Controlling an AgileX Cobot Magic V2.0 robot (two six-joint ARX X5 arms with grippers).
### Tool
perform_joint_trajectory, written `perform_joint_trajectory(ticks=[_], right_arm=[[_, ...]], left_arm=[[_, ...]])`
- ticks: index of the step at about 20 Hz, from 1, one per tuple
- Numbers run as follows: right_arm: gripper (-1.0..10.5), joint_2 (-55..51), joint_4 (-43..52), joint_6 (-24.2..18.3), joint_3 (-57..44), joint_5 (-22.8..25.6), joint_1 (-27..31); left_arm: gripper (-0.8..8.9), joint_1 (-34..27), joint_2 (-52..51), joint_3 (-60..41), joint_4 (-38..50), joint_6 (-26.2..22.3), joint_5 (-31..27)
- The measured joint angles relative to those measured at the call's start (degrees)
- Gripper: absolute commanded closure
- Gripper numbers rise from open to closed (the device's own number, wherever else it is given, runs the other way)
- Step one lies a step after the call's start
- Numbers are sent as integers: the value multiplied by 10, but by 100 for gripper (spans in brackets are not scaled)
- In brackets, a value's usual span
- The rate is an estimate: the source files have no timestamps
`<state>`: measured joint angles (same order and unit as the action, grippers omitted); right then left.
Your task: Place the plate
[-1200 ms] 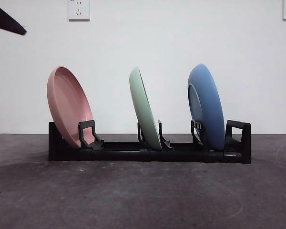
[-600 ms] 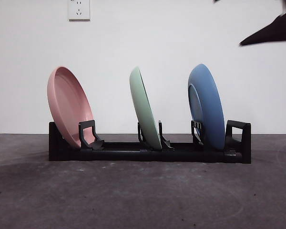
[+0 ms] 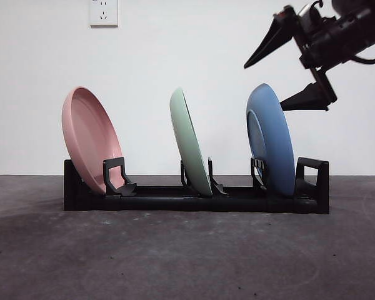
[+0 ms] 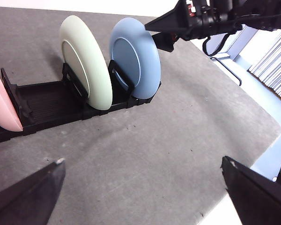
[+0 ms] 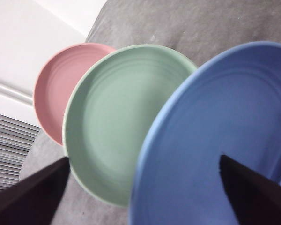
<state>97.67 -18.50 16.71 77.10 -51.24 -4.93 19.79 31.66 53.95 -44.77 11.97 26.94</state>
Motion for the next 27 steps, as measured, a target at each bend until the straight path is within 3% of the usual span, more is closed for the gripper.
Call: perform_joint_trajectory(ticks=[5, 12, 16, 27], right_arm=[[730, 1, 4, 0, 0, 3, 0], [818, 1, -5, 3, 0, 3, -3], [932, 1, -6, 9, 0, 11, -10], [938, -14, -16, 54, 5, 35, -14]], left_arm=[[283, 0, 0, 0, 0, 0, 0], [283, 0, 0, 0, 0, 0, 0], [283, 0, 0, 0, 0, 1, 0], [283, 0, 0, 0, -14, 1, 0]])
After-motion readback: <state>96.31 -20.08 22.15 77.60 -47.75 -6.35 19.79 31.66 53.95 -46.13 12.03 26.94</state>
